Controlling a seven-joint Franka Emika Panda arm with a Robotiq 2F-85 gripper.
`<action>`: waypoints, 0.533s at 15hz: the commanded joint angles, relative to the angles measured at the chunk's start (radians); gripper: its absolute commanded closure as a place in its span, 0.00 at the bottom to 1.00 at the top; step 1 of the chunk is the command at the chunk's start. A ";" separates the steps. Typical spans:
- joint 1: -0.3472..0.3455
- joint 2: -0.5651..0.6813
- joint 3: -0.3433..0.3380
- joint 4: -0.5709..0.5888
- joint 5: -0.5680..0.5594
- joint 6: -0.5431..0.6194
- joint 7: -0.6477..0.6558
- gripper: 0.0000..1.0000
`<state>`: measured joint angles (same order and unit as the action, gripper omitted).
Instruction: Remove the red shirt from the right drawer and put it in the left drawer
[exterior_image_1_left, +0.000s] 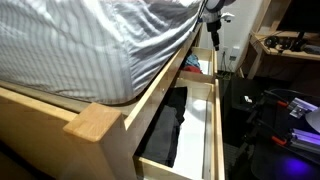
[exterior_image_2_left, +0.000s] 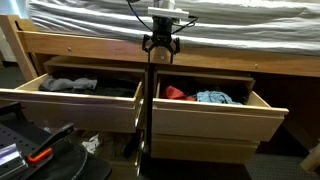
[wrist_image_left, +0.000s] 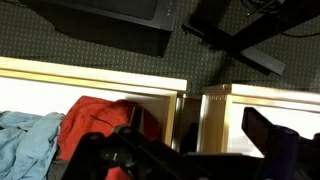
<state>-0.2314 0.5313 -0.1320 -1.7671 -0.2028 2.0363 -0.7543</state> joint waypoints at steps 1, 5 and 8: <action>-0.031 0.051 0.031 0.020 0.039 0.120 0.024 0.00; -0.067 0.164 0.042 0.064 0.065 0.449 0.050 0.00; -0.104 0.248 0.062 0.123 0.098 0.579 0.064 0.00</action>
<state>-0.2832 0.6991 -0.1068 -1.7242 -0.1325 2.5409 -0.7013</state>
